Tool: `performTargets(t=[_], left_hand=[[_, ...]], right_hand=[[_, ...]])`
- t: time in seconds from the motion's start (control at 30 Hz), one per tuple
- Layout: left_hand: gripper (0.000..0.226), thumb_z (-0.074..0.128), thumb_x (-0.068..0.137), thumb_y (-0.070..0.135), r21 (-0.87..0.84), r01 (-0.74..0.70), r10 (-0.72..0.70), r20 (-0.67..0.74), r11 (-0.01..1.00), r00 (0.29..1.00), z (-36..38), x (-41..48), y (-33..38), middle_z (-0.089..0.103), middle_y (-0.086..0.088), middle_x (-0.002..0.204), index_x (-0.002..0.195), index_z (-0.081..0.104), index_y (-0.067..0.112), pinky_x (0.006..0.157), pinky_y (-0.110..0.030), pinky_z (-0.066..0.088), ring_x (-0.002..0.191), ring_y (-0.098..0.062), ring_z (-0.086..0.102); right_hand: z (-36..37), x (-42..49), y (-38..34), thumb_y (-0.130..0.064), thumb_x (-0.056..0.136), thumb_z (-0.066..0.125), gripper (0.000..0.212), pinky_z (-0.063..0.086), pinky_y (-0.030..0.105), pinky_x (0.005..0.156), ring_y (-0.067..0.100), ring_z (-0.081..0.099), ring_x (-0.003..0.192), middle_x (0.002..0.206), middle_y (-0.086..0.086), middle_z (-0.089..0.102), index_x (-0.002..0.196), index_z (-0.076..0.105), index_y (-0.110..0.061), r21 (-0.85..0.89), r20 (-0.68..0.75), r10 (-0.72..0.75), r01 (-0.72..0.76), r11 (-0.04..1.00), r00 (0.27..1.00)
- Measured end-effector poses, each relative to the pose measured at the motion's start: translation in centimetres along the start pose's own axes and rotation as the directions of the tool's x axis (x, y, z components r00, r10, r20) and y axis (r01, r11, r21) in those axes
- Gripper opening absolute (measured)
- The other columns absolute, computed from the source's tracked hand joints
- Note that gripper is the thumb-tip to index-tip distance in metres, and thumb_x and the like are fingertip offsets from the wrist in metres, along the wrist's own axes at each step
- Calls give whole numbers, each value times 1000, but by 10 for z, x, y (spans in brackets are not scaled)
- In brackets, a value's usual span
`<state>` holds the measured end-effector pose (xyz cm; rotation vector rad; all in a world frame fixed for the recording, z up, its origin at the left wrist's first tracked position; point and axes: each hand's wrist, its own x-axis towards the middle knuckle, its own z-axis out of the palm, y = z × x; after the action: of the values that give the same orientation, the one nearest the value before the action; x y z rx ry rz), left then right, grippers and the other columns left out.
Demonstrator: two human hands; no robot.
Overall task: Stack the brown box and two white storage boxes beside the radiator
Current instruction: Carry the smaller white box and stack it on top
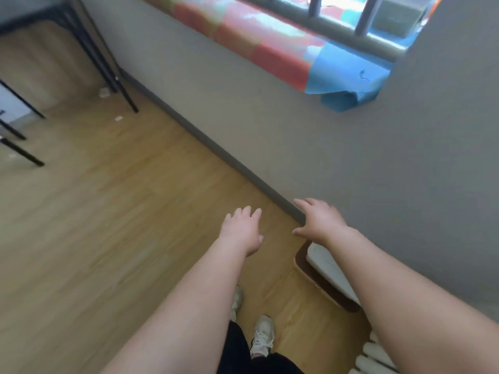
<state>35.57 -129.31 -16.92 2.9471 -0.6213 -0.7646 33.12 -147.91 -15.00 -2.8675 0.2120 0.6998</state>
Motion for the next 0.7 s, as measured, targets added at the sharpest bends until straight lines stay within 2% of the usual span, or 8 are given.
performTargets(t=[0.23, 0.4, 0.57, 0.7], left_hand=[[72, 49, 94, 43, -205, 332, -339, 2, 921, 941, 22, -86, -110, 18, -8, 159, 153, 14, 19, 117, -44, 21, 144, -28, 18], [72, 49, 94, 43, -341, 480, -497, 43, 808, 867, 47, -151, -185, 18, -7, 159, 153, 13, 22, 116, -45, 22, 145, -29, 18], [73, 52, 92, 46, -391, 592, -619, 69, 704, 782, 76, -230, -263, 24, -5, 157, 152, 16, 22, 113, -43, 27, 142, -28, 26], [69, 52, 92, 43, -434, 675, -710, 107, 596, 696, 104, -309, -332, 32, -8, 152, 149, 23, 18, 111, -43, 30, 139, -29, 30]], right_hand=[[21, 1, -136, -49, 80, 67, 86, 26, 47, 115, 23, 27, 143, 156, 0, 29, 151, 21, -31, -141, 109, -299, 312, 940, 948], [41, -11, -239, -48, 79, 67, 85, 30, 43, 113, 23, 30, 141, 154, 0, 32, 150, 22, -31, -218, 176, -433, 464, 859, 884], [67, -38, -353, -47, 79, 68, 84, 33, 40, 109, 24, 34, 137, 149, -1, 38, 149, 24, -32, -265, 238, -537, 585, 766, 810], [100, -70, -454, -45, 81, 68, 83, 31, 40, 111, 24, 32, 139, 152, -2, 34, 149, 23, -32, -290, 295, -620, 686, 667, 727]])
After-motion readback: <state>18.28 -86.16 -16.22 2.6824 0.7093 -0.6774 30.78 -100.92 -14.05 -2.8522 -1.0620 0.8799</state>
